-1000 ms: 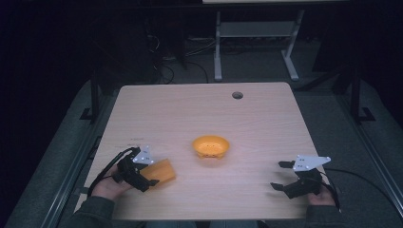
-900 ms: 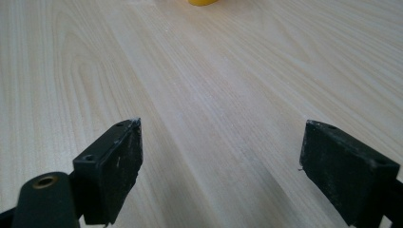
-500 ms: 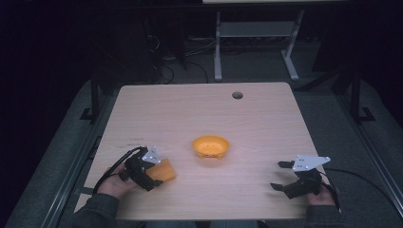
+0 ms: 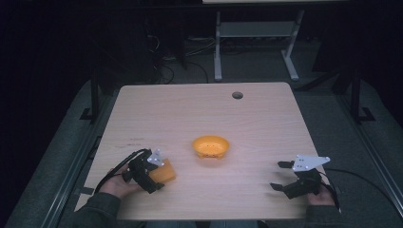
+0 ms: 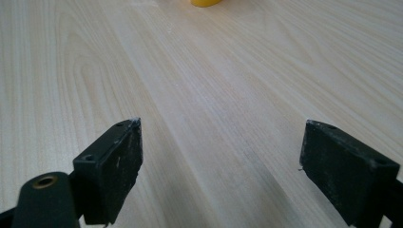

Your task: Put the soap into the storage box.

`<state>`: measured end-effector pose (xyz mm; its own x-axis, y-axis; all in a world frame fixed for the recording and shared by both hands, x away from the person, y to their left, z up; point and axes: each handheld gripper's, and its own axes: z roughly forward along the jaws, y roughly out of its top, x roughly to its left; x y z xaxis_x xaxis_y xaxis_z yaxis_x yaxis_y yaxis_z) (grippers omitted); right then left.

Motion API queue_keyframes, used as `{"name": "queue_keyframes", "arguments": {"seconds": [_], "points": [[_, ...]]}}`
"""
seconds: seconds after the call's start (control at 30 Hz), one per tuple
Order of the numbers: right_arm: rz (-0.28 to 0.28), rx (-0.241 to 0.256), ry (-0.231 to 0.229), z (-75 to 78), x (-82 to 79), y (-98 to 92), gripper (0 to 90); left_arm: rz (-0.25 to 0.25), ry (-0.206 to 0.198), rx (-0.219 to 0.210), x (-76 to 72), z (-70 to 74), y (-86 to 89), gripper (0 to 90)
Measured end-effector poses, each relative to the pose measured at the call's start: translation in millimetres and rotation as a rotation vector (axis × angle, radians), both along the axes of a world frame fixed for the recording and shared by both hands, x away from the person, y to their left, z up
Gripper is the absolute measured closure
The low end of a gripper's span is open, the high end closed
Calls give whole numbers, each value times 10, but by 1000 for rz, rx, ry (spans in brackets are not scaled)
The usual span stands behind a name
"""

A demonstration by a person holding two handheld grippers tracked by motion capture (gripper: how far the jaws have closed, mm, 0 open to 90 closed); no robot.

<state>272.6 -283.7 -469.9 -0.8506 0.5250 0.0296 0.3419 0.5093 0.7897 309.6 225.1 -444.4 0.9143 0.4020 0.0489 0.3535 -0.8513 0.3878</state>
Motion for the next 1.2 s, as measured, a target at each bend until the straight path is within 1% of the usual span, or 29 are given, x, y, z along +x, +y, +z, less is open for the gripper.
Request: {"name": "queue_keyframes", "arguments": {"seconds": [0.03, 0.13, 0.17, 0.2, 0.23, 0.33, 0.37, 0.4, 0.43, 0.47, 0.5, 0.53, 0.57, 0.67, 0.7, 0.77, 0.8, 0.83, 0.87, 0.97, 1.03, 1.2], "points": [[0, 1, 0, 1, -1, 1, 135, -14, -5, 29, -6, -16, -9, 141], [-1, 1, 0, 1, -2, 2, 135, -9, 2, 33, -1, -12, -9, 147], [0, 0, 0, 1, -2, 3, 135, -1, 16, 42, 8, -8, -18, 149], [0, 0, 0, 1, -2, 3, 135, -1, 16, 42, 8, -8, -18, 149], [-1, 0, 0, 1, -3, 5, 135, 4, 29, 48, 16, -7, -26, 151], [1, -1, 0, 1, -2, 8, 135, 8, 30, 45, 19, -7, -21, 153], [0, -1, 0, 0, -2, 8, 135, 10, 30, 27, 16, -15, -3, 154], [0, -1, 0, 0, -2, 8, 135, 10, 30, 27, 16, -15, -3, 156], [1, -1, 1, 0, -2, 9, 135, 17, 27, 6, 11, -25, 15, 156], [1, -1, 2, 0, -3, 10, 135, 17, 27, 6, 11, -25, 15, 156], [2, -1, 3, 1, -3, 11, 135, 23, 26, -22, 5, -38, 41, 157], [3, -2, 3, 0, -2, 12, 135, 23, 26, -22, 5, -38, 41, 157], [3, -3, 3, -1, -2, 13, 135, 23, 23, -41, 7, -47, 62, 159], [6, -4, 3, -2, -1, 15, 135, 27, 30, -40, 10, -47, 67, 161], [6, -5, 3, -3, 0, 16, 135, 45, 41, -43, 12, -50, 60, 161], [5, -4, 4, -3, 0, 17, 135, 54, 61, -25, 29, -42, 41, 161], [6, -5, 3, -4, 1, 17, 135, 57, 61, -23, 31, -43, 32, 163], [6, -5, 3, -3, 0, 18, 135, 41, 67, -11, 40, -41, 25, 155], [7, -6, 3, -3, -1, 18, 135, 35, 70, -8, 33, -41, 15, 143], [8, -7, 4, -3, 0, 20, 135, 35, 75, 8, 43, -27, 10, 158], [8, -9, 6, -6, 1, 25, 135, 37, 73, 6, 46, -17, 19, 201], [8, -11, 7, -9, 1, 29, 135, 34, 69, 12, 41, -12, 12, 205]]}}
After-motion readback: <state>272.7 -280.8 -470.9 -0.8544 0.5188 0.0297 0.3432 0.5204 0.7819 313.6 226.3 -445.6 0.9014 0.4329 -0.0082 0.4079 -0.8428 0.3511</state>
